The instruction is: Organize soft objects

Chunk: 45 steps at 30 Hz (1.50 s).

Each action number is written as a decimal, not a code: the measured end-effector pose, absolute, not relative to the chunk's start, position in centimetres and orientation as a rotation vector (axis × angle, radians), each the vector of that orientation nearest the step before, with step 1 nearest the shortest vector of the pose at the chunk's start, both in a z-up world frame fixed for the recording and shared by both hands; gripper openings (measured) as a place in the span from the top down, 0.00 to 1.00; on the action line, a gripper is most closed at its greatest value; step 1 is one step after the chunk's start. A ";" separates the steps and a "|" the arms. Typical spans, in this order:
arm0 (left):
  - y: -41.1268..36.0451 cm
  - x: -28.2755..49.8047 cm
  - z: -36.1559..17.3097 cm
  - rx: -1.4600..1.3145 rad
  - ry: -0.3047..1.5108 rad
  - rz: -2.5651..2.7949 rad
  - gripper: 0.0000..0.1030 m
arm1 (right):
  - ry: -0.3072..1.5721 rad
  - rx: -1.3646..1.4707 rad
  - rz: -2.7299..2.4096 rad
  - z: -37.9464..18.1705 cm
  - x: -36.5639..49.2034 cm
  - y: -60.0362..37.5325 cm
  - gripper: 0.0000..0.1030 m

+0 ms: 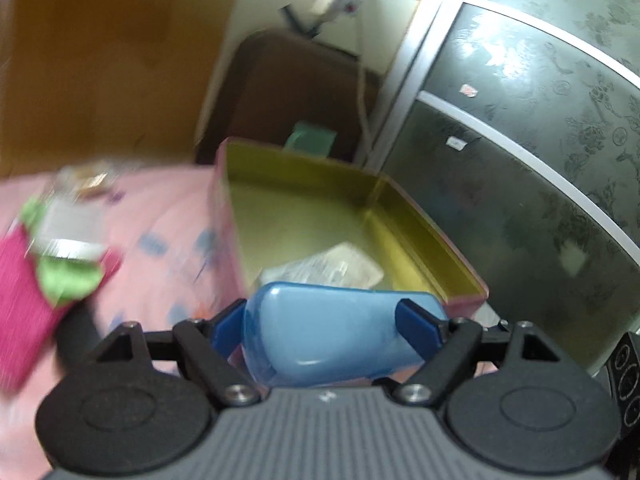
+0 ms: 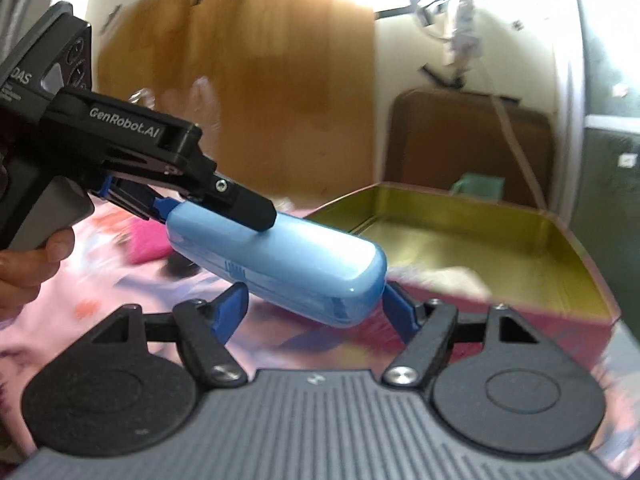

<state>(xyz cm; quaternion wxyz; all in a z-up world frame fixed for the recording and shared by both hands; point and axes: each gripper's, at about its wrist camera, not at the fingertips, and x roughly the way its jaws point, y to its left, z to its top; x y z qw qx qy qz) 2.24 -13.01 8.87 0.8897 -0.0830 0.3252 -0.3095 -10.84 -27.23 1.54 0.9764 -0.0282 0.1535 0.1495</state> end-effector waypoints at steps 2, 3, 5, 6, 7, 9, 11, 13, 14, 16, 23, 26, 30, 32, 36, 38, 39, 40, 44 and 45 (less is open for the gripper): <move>-15.1 4.0 9.1 -0.143 0.670 -0.642 0.20 | 0.297 -0.058 0.255 2.0 -9.8 -28.4 0.26; -16.3 5.1 9.1 -0.128 0.666 -0.639 0.20 | 0.297 -0.055 0.235 2.1 -9.1 -29.0 0.26; -18.0 7.1 8.8 -0.118 0.670 -0.627 0.19 | 0.320 -0.025 0.207 2.1 -7.4 -30.0 0.26; -18.7 8.1 8.6 -0.122 0.674 -0.613 0.14 | 0.332 -0.004 0.192 2.0 -6.3 -30.6 0.25; -19.2 9.0 8.3 -0.124 0.677 -0.592 0.12 | 0.340 0.010 0.175 1.9 -5.1 -31.0 0.24; -19.7 10.4 7.6 -0.110 0.680 -0.519 0.13 | 0.336 0.026 0.113 1.9 -2.7 -31.5 0.23; -19.1 10.7 7.2 -0.132 0.697 -0.480 0.15 | 0.327 -0.002 0.005 1.7 -0.8 -31.2 0.24; -17.6 9.9 7.2 -0.181 0.693 -0.497 0.15 | 0.327 0.016 -0.027 1.4 -0.1 -31.5 0.24; -16.7 9.2 7.5 -0.182 0.677 -0.498 0.15 | 0.322 0.043 -0.022 1.3 -0.3 -32.1 0.24; -14.8 7.7 7.8 -0.175 0.642 -0.493 0.15 | 0.300 0.078 -0.004 1.1 -1.5 -32.3 0.24; -2.2 2.8 7.7 -0.231 0.571 -0.304 0.15 | 0.231 0.071 0.048 1.3 -4.7 -29.9 0.24; 3.6 1.5 6.2 -0.229 0.587 -0.125 0.15 | 0.210 0.062 0.128 2.1 -5.4 -27.8 0.24; 9.4 -0.3 3.4 -0.219 0.614 0.077 0.15 | 0.240 0.038 0.301 3.0 -4.9 -23.4 0.24; 11.2 -0.8 2.1 -0.249 0.633 0.113 0.15 | 0.278 0.021 0.382 2.8 -4.1 -20.7 0.25; 11.7 -1.4 1.1 -0.263 0.595 0.108 0.14 | 0.354 -0.013 0.461 2.1 -1.1 -15.5 0.33; 10.8 -1.4 1.2 -0.223 0.577 0.106 0.14 | 0.383 -0.027 0.456 1.9 1.1 -13.3 0.34; 10.5 -1.4 1.2 -0.208 0.563 0.098 0.14 | 0.390 -0.046 0.447 1.8 2.2 -12.1 0.34; 10.3 -1.6 1.2 -0.201 0.550 0.094 0.14 | 0.391 -0.065 0.440 1.8 3.2 -11.2 0.33; 10.9 -2.0 1.1 -0.231 0.542 0.099 0.14 | 0.410 -0.123 0.429 1.7 7.1 -7.8 0.33; 11.1 -2.0 1.1 -0.245 0.545 0.101 0.14 | 0.425 -0.151 0.424 1.5 7.7 -7.0 0.36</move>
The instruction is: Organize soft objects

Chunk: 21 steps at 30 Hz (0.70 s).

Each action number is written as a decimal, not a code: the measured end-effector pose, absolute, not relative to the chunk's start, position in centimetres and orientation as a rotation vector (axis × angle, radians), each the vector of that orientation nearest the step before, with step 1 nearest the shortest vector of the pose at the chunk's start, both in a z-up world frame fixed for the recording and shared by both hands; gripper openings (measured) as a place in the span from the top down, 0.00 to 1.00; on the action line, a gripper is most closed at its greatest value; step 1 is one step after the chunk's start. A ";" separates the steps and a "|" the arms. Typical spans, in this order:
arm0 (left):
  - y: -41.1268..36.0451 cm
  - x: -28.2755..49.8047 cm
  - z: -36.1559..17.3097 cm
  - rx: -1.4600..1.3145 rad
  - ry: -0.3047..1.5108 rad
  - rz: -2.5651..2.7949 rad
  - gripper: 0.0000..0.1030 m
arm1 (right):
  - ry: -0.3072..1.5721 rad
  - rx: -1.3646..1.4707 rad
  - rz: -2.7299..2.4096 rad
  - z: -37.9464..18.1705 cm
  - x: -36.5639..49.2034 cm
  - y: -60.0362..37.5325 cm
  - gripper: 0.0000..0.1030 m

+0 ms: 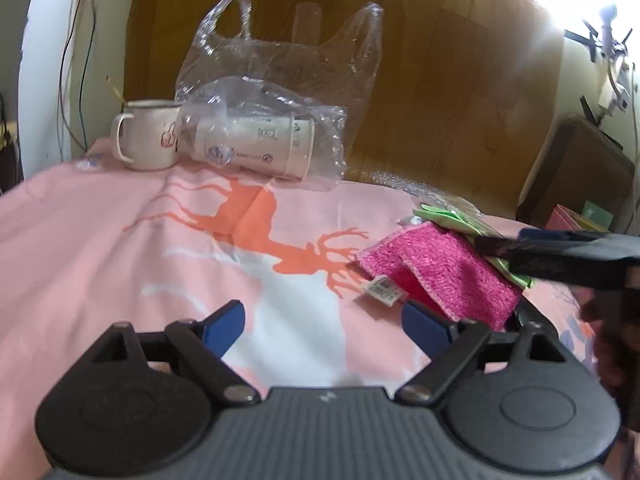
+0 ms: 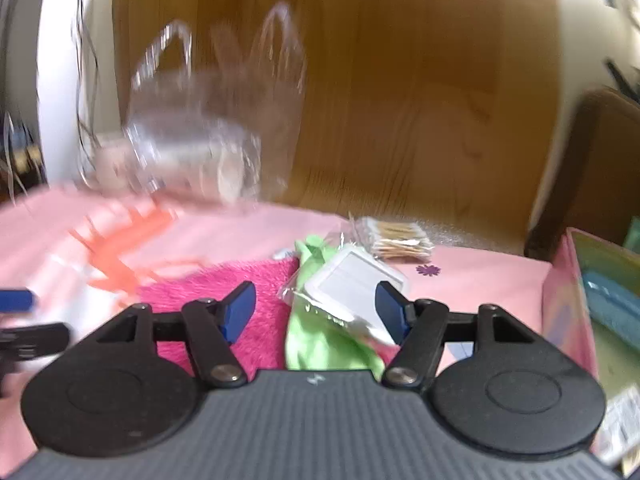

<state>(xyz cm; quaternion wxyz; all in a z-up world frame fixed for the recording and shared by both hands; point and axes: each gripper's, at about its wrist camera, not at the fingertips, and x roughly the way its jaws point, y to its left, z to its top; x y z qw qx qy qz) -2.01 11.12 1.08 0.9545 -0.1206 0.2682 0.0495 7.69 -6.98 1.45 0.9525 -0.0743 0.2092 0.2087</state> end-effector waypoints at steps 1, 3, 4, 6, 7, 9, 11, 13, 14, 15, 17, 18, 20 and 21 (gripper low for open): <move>11.4 -2.1 1.0 -0.258 0.545 0.100 0.14 | 0.445 -0.195 0.409 1.1 8.6 -6.1 0.51; 11.7 -2.1 0.9 -0.278 0.544 0.095 0.14 | 0.464 -0.262 0.375 0.1 9.2 -5.3 0.70; 11.7 -2.1 0.9 -0.282 0.542 0.094 0.14 | 0.448 -0.293 0.354 -0.1 9.0 -5.3 0.79; 11.8 -2.1 0.9 -0.284 0.538 0.092 0.13 | 0.383 -0.323 0.320 0.1 7.4 -6.0 0.84; 11.7 -2.1 0.9 -0.282 0.537 0.091 0.12 | 0.360 -0.321 0.317 0.4 6.3 -6.6 0.87; 11.7 -2.2 1.0 -0.279 0.530 0.090 0.09 | 0.338 -0.291 0.332 0.9 3.9 -8.1 0.87; 11.6 -2.3 1.1 -0.274 0.524 0.089 0.07 | 0.322 -0.273 0.361 1.2 0.6 -9.7 0.87; 11.5 -2.3 1.1 -0.267 0.527 0.082 0.06 | 0.325 -0.270 0.398 1.1 -2.8 -11.1 0.87; 11.5 -2.3 1.1 -0.267 0.531 0.075 0.06 | 0.333 -0.257 0.412 0.8 -4.9 -12.2 0.87; 11.5 -2.3 1.1 -0.269 0.533 0.065 0.06 | 0.340 -0.248 0.424 0.8 -5.9 -12.7 0.87; 11.5 -2.3 1.1 -0.273 0.539 0.045 0.07 | 0.371 -0.166 0.451 0.6 -8.7 -15.2 0.87; 11.4 -2.3 1.1 -0.273 0.543 0.040 0.07 | 0.388 -0.084 0.463 0.8 -9.7 -16.7 0.87; 11.1 -2.5 1.2 -0.291 0.549 0.024 0.07 | 0.427 0.118 0.477 1.0 -10.5 -20.0 0.86; 10.9 -2.6 1.3 -0.314 0.556 0.009 0.07 | 0.452 0.231 0.484 0.9 -10.9 -22.0 0.85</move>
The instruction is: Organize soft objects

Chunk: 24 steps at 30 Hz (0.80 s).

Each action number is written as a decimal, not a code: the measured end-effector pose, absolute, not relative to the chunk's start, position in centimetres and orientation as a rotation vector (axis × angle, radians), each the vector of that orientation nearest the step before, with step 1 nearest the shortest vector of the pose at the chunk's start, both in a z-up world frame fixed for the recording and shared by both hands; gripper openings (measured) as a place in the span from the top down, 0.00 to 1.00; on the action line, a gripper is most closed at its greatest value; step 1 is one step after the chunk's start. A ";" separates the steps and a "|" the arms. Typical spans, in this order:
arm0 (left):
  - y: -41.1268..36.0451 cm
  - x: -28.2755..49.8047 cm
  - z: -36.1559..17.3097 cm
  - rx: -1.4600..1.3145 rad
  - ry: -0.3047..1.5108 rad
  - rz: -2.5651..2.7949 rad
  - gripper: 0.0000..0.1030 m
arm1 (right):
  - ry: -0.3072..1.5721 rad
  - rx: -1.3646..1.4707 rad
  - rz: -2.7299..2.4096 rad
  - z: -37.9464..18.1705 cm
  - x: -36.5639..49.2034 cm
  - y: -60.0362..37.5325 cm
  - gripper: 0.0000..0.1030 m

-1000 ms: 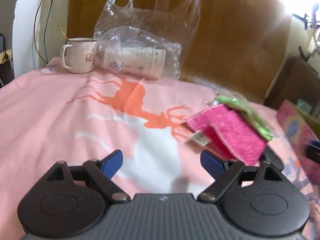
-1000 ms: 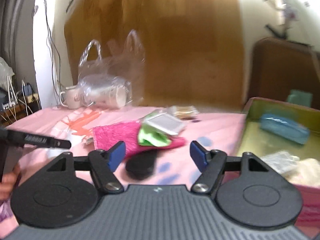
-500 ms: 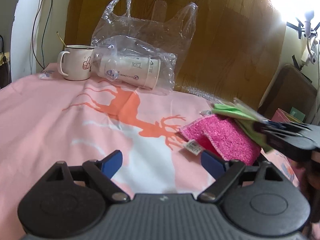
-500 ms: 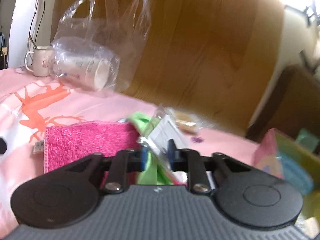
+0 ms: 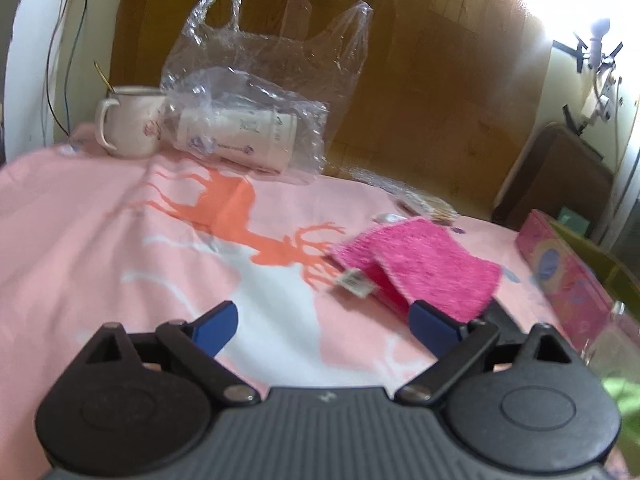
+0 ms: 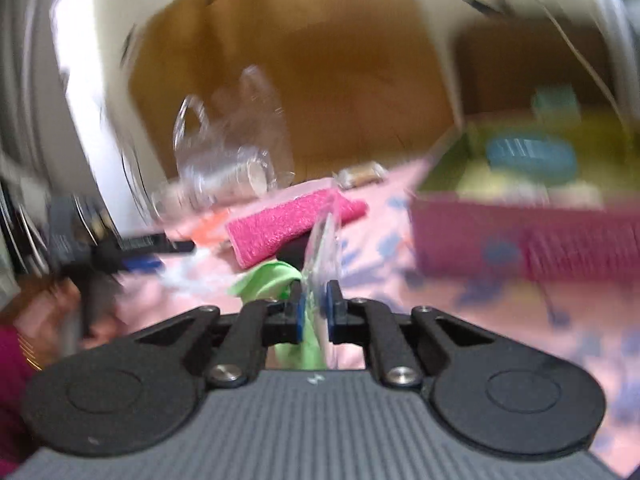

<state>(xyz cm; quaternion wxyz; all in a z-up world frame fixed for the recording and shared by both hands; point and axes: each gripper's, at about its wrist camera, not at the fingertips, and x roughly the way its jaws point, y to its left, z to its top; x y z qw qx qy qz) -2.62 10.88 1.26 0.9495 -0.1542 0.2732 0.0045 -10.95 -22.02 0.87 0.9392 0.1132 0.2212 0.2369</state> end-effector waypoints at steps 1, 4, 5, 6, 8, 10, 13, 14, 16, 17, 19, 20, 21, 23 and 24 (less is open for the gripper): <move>10.5 -2.7 1.3 -0.345 0.565 -0.013 0.07 | 0.471 0.289 0.491 0.5 -11.2 -23.4 0.73; 8.5 -3.2 1.9 -0.382 0.583 -0.107 0.08 | 0.425 0.146 0.288 -0.2 -12.8 -24.2 0.51; 7.5 -3.4 2.2 -0.369 0.585 -0.139 0.08 | 0.396 0.071 0.220 -0.4 -13.3 -24.0 0.51; 6.3 -3.7 2.6 -0.348 0.587 -0.178 0.08 | 0.376 0.025 0.195 -0.4 -13.8 -23.8 0.51; 4.0 -4.0 3.2 -0.311 0.606 -0.259 0.08 | 0.335 0.001 0.205 -0.3 -14.9 -23.7 0.49; 1.7 -4.2 3.5 -0.283 0.637 -0.335 0.08 | 0.299 0.011 0.241 -0.1 -15.8 -23.6 0.45; -2.2 -4.2 3.1 -0.221 0.703 -0.464 0.07 | 0.295 -0.008 0.309 -0.3 -16.5 -23.1 0.36; -3.5 -4.2 2.9 -0.195 0.718 -0.493 0.08 | 0.303 -0.021 0.308 -0.6 -16.3 -22.8 0.34; -5.5 -4.3 2.4 -0.155 0.731 -0.514 0.07 | 0.334 -0.038 0.289 -1.3 -16.0 -22.6 0.33; -6.4 -4.2 2.0 -0.136 0.737 -0.523 0.08 | 0.351 -0.041 0.281 -1.6 -15.6 -22.6 0.34; -7.9 -3.7 1.1 -0.107 0.776 -0.538 0.40 | 0.377 -0.034 0.287 -2.0 -15.2 -22.8 0.79; -8.5 -3.5 0.5 -0.107 0.814 -0.575 0.47 | 0.393 -0.027 0.304 -2.1 -15.0 -22.8 0.96; -8.6 -4.1 0.7 -0.103 0.795 -0.590 0.60 | 0.401 -0.025 0.316 -2.1 -14.9 -22.7 0.94; -8.9 -4.5 1.5 -0.112 0.795 -0.656 0.79 | 0.375 -0.037 0.314 -1.8 -15.3 -22.3 0.94; -9.1 -4.7 2.2 -0.113 0.780 -0.671 0.79 | 0.347 -0.050 0.324 -1.6 -15.7 -22.2 0.94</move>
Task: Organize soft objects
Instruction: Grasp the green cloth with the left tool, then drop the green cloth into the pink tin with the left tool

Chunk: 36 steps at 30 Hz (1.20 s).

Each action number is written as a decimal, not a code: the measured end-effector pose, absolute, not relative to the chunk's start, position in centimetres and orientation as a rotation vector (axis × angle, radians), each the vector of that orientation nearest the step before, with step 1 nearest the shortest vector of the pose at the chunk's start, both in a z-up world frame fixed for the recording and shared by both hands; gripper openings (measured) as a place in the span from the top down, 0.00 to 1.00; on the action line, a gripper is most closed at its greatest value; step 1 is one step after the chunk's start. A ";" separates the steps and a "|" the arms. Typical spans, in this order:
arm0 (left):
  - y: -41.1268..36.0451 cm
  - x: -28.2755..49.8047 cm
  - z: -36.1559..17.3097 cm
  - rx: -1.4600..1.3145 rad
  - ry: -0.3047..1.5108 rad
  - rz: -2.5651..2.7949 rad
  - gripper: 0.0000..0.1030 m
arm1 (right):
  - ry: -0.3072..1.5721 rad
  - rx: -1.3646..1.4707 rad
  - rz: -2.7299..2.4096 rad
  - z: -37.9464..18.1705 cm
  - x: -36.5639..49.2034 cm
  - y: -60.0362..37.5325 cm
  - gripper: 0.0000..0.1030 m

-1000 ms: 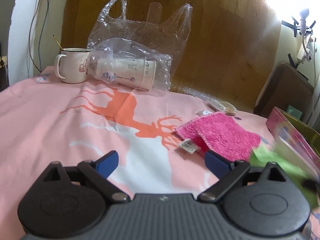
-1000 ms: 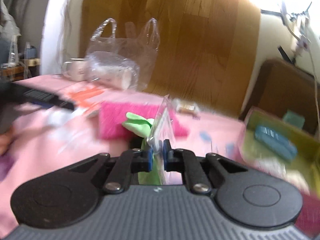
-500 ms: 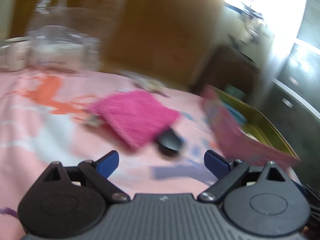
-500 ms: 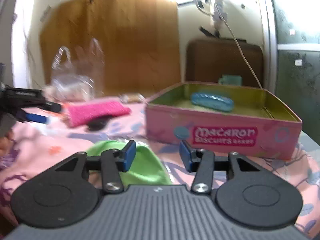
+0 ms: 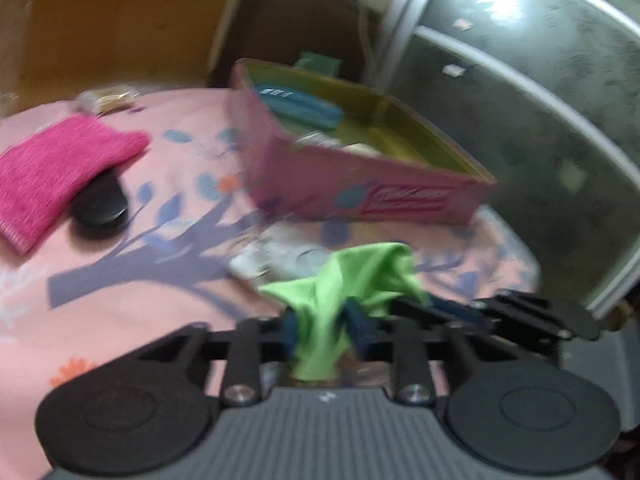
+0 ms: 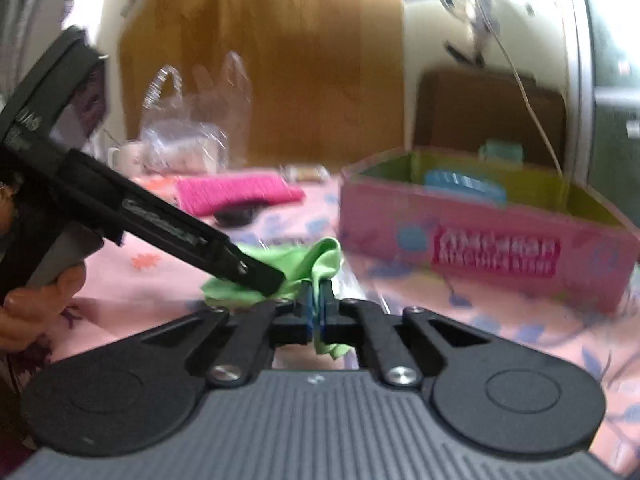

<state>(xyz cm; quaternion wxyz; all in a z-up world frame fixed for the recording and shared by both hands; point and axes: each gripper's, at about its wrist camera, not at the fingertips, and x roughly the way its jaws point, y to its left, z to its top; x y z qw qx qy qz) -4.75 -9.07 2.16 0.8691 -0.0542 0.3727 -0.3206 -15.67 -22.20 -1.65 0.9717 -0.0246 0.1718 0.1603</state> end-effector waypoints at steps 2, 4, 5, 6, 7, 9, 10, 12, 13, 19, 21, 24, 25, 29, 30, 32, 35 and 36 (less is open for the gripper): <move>-9.8 -4.6 3.7 -0.101 0.733 -0.674 0.80 | 0.298 -0.075 0.329 -1.0 -16.1 -21.8 0.94; -10.5 -3.7 5.3 -0.095 0.699 -0.684 0.80 | 0.239 -0.077 0.317 -0.1 -15.9 -21.6 0.94; -11.0 -3.1 6.2 -0.092 0.679 -0.683 0.80 | 0.208 -0.078 0.303 0.3 -15.8 -21.6 0.94; -11.5 -2.5 7.1 -0.091 0.659 -0.684 0.80 | 0.170 -0.085 0.278 0.9 -15.4 -21.7 0.94; -12.0 -1.8 7.9 -0.090 0.636 -0.688 0.80 | 0.144 -0.091 0.256 1.3 -15.0 -21.7 0.94; -13.5 -0.3 9.4 -0.081 0.585 -0.690 0.77 | 0.098 -0.084 0.217 2.4 -13.6 -22.5 0.94; -14.3 0.7 9.9 -0.079 0.567 -0.690 0.75 | 0.080 -0.078 0.197 2.8 -12.8 -23.0 0.94; -16.2 2.4 10.2 -0.080 0.557 -0.689 0.72 | 0.065 -0.068 0.142 3.4 -10.6 -24.3 0.94; -17.0 3.3 10.2 -0.082 0.560 -0.685 0.68 | 0.068 -0.058 0.124 3.4 -9.8 -25.1 0.94; -20.5 7.2 7.6 -0.057 0.650 -0.568 0.38 | 0.147 -0.026 -0.038 2.7 -5.1 -29.4 0.68; -19.7 7.3 7.3 -0.067 0.659 -0.532 0.38 | 0.231 -0.043 -0.104 1.8 -3.5 -30.4 0.56; -16.4 6.5 8.2 -0.117 0.599 -0.509 0.26 | 0.237 0.041 -0.155 1.2 -4.1 -32.5 0.53; -15.2 6.3 8.6 -0.127 0.575 -0.486 0.26 | 0.224 0.060 -0.156 1.2 -4.8 -32.9 0.53; -9.8 4.2 8.6 -0.156 0.554 -0.427 0.26 | 0.161 0.089 -0.132 1.3 -7.5 -32.4 0.53; -8.8 3.7 8.3 -0.155 0.562 -0.417 0.26 | 0.149 0.110 -0.080 1.4 -8.3 -32.0 0.52; -6.7 2.4 7.1 -0.159 0.600 -0.404 0.26 | 0.170 0.131 0.042 1.0 -10.2 -30.7 0.41; -4.1 0.7 4.8 -0.195 0.688 -0.416 0.26 | 0.325 0.159 0.281 -0.3 -11.0 -28.5 0.35; -3.4 0.3 4.2 -0.208 0.711 -0.417 0.26 | 0.365 0.166 0.330 -0.7 -11.1 -27.8 0.28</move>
